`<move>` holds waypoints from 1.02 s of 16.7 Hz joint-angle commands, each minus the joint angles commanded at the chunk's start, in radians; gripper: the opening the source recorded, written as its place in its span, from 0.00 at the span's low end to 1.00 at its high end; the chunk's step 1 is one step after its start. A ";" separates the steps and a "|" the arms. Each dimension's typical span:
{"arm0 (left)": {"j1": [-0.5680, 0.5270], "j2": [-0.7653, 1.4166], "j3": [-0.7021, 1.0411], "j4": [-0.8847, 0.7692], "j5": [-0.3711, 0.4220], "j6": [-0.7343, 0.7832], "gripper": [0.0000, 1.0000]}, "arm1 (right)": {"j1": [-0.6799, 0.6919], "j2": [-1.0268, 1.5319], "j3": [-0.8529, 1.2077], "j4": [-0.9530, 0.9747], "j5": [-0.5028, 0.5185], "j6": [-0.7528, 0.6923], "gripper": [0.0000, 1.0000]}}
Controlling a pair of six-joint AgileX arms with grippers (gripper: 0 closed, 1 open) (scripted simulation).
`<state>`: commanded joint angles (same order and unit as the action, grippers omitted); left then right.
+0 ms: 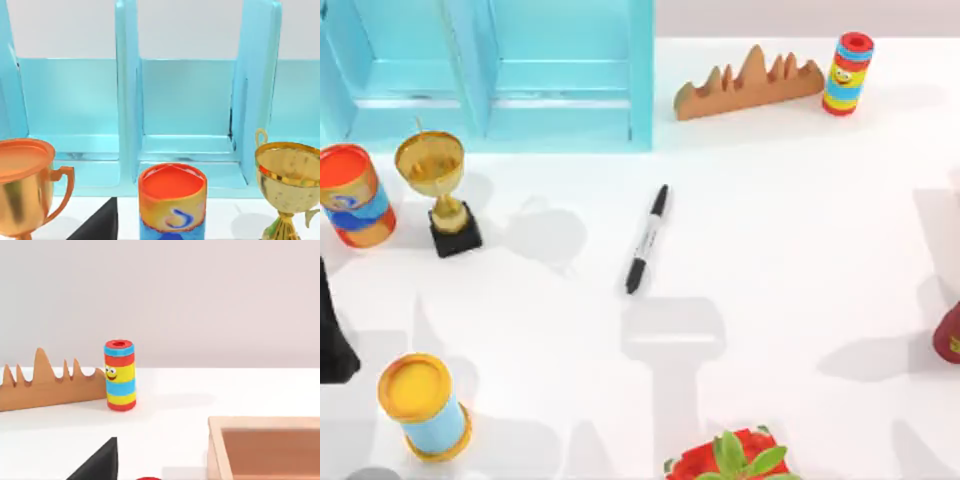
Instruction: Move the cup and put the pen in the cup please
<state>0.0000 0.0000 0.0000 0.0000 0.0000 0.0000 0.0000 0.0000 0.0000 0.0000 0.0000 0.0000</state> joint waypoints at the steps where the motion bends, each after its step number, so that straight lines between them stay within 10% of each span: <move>1: 0.000 0.000 0.000 0.000 0.000 0.000 1.00 | 0.000 0.000 0.000 0.000 0.000 0.000 1.00; 17: 0.000 0.000 0.000 0.000 0.000 0.000 1.00 | -0.283 1.079 0.933 -0.760 0.001 -0.278 1.00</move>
<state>0.0000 0.0000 0.0000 0.0000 0.0000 0.0000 -0.2835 1.0790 0.9334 -0.7604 0.0013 -0.2782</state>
